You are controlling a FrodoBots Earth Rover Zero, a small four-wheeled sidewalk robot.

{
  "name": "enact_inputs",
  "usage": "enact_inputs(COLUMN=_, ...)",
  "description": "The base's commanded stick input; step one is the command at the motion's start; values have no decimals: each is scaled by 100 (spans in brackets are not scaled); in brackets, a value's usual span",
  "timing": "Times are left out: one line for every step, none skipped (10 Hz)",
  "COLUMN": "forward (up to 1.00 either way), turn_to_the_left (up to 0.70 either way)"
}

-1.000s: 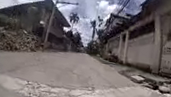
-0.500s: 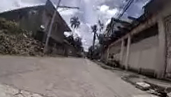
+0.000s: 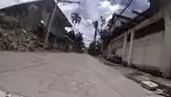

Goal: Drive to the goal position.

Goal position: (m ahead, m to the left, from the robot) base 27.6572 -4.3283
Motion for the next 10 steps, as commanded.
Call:
enact_inputs(forward=50, turn_to_the_left=0)
enact_inputs(forward=50, turn_to_the_left=0)
enact_inputs(forward=50, turn_to_the_left=0)
enact_inputs(forward=50, turn_to_the_left=0)
enact_inputs(forward=50, turn_to_the_left=0)
enact_inputs(forward=50, turn_to_the_left=0)
enact_inputs(forward=50, turn_to_the_left=0)
enact_inputs(forward=50, turn_to_the_left=0)
enact_inputs(forward=50, turn_to_the_left=-6)
enact_inputs(forward=50, turn_to_the_left=-27)
